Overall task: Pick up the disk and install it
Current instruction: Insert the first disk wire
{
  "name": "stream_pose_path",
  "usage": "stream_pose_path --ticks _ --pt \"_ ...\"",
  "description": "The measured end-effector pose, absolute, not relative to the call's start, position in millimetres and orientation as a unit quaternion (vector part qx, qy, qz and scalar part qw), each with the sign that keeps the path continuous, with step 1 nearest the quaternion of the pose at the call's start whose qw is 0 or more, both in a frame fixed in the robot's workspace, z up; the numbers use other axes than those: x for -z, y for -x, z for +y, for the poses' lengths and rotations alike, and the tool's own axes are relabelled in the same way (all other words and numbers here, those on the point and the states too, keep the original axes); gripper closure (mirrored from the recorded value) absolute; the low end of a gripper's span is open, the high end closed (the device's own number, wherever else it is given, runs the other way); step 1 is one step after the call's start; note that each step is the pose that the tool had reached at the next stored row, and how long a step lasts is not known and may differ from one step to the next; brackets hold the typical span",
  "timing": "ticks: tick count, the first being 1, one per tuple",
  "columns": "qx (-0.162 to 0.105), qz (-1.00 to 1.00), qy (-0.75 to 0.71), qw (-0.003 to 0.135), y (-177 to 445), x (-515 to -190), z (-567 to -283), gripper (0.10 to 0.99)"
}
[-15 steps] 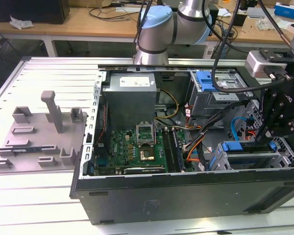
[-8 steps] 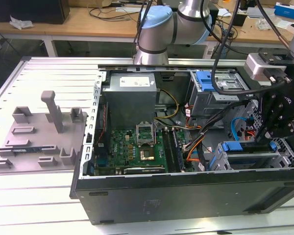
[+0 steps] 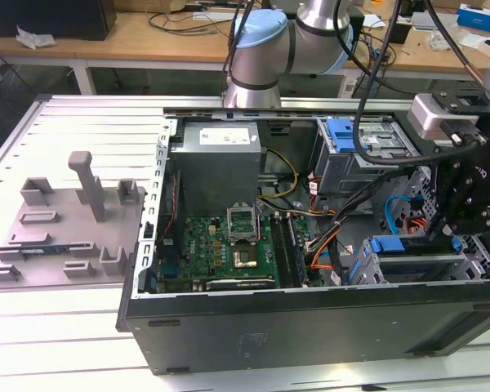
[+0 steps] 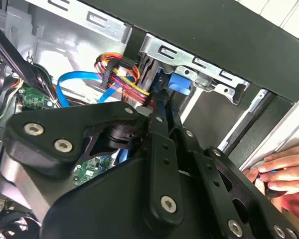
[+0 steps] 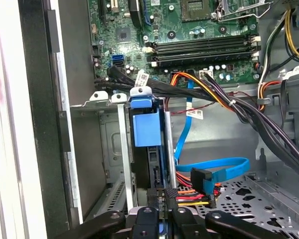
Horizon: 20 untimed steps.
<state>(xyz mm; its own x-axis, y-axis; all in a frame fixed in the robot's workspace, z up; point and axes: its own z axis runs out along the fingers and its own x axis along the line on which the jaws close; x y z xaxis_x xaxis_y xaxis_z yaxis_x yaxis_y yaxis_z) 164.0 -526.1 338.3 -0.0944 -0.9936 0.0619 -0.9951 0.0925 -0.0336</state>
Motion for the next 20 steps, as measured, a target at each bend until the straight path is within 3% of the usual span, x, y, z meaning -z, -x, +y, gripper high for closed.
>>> stream_pose_path --ticks 5,7,8,9,11,20 --pt "-0.033 -0.739 -0.673 0.012 -164 -345 -525 0.671" --pt "-0.033 -0.739 -0.673 0.012 -164 -359 -522 0.549" --pt "-0.033 -0.739 -0.673 0.012 -164 -363 -521 0.549" --pt "-0.034 -0.739 -0.673 0.012 -164 -371 -519 0.482" --pt "-0.034 -0.739 -0.673 0.013 -164 -385 -515 0.482" --pt "-0.035 -0.739 -0.673 0.013 -164 -385 -515 0.482"
